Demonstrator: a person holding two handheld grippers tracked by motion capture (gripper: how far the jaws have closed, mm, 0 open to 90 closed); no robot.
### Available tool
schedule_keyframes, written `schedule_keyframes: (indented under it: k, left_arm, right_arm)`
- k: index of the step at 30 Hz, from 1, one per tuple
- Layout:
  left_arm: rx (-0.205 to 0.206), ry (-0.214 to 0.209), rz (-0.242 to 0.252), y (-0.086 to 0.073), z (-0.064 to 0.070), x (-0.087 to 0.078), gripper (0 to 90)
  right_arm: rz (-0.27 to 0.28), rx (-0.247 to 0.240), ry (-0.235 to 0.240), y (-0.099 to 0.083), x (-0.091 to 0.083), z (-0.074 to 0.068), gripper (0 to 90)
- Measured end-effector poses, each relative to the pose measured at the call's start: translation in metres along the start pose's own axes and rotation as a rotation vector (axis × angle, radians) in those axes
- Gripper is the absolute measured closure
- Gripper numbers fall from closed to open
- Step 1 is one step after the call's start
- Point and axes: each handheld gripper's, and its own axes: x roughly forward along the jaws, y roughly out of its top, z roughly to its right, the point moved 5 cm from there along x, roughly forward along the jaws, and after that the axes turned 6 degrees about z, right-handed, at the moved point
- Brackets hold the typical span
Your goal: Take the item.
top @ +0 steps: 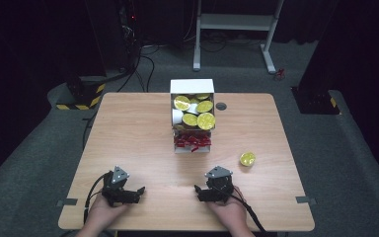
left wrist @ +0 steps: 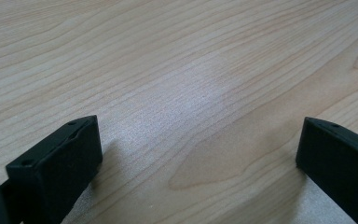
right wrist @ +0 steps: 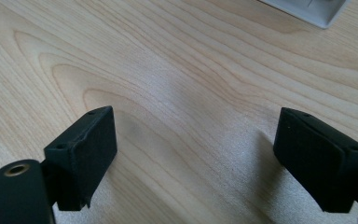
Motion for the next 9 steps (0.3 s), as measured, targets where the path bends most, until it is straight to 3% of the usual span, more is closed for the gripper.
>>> schedule_keyframes:
  k: [9]
  left_arm:
    - [-0.005, 0.002, 0.004, 0.0, 0.0004, 0.0001, 0.7]
  right_arm:
    - [0.002, -0.002, 0.001, 0.0004, 0.0005, -0.0005, 12.3]
